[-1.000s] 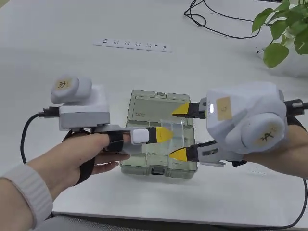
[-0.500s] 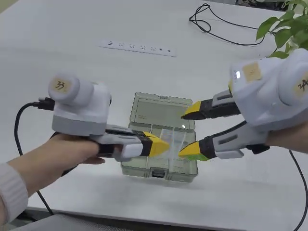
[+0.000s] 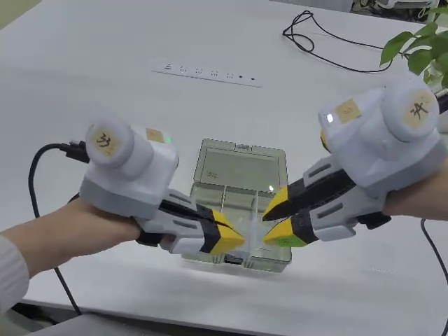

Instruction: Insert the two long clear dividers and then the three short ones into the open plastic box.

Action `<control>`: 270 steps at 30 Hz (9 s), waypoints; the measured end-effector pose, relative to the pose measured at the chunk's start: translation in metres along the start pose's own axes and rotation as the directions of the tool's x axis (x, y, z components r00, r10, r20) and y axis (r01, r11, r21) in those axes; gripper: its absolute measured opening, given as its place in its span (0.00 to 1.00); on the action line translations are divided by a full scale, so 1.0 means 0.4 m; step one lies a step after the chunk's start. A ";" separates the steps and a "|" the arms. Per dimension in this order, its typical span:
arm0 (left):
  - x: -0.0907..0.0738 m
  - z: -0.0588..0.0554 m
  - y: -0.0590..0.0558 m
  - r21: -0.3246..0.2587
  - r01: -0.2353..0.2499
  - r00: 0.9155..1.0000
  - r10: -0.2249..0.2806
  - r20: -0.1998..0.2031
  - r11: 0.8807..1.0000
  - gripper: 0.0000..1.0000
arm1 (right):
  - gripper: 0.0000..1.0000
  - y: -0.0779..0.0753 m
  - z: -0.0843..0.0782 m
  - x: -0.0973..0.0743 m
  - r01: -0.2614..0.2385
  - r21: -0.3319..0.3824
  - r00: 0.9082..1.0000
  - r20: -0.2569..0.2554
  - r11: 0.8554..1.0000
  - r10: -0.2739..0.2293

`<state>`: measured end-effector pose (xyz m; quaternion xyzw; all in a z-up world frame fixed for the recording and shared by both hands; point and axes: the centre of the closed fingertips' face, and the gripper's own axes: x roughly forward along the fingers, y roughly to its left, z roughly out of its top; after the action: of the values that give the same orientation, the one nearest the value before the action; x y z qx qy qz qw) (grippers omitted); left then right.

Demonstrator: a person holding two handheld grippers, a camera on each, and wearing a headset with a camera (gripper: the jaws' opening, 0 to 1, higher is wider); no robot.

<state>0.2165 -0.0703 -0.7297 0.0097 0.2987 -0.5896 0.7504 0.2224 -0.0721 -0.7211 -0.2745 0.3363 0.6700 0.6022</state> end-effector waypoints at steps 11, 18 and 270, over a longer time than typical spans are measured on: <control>0.004 0.007 -0.011 0.039 0.018 1.000 -0.019 0.024 0.999 0.00 | 0.09 0.017 -0.001 0.030 -0.075 0.031 0.997 -0.020 0.997 0.075; 0.005 0.011 -0.029 0.059 0.052 0.997 -0.055 0.058 0.997 0.00 | 0.05 0.038 -0.001 0.031 -0.141 0.037 0.989 -0.039 0.989 0.143; -0.116 -0.034 0.140 0.001 -0.344 0.927 0.339 0.160 0.939 0.92 | 0.95 -0.164 -0.140 0.006 0.291 0.154 0.956 0.000 0.944 -0.295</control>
<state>0.2546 -0.0075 -0.7387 0.0259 0.2235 -0.4533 0.8625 0.2851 -0.1110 -0.7658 -0.2670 0.3348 0.5486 0.7181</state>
